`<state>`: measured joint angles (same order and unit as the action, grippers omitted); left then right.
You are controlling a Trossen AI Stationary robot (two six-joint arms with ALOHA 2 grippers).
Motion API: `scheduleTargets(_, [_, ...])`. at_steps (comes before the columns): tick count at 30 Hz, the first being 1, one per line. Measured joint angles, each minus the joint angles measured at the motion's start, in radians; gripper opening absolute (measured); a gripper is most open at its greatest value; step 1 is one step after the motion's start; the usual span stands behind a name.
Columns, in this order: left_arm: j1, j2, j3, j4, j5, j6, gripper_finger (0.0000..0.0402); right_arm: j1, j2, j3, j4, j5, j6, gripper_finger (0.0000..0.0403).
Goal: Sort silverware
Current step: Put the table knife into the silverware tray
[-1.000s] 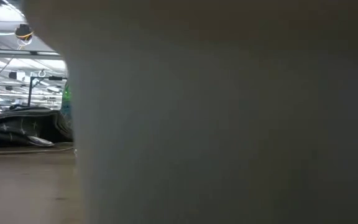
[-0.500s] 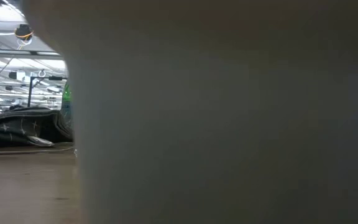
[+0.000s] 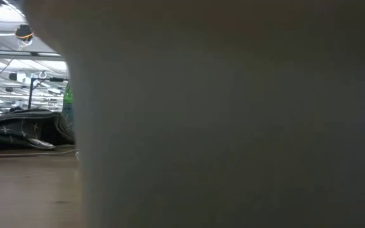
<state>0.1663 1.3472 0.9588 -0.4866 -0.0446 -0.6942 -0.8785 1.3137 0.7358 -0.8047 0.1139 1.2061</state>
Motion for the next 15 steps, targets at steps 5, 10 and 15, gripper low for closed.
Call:
scheduleTargets(5, [0.001,0.0,0.0,0.0,0.0,0.035,0.0116,-0.035,0.025,-0.006,0.005,-0.012,0.002,0.0092])
scheduleTargets(10, [0.0,0.0,0.0,0.0,0.0,0.039,0.0116,-0.034,0.084,-0.006,0.044,-0.03,0.001,0.0092])
scheduleTargets(15, [0.0,0.0,0.0,0.0,0.0,0.038,0.0116,-0.034,0.144,-0.006,0.087,-0.036,-0.005,0.0092])
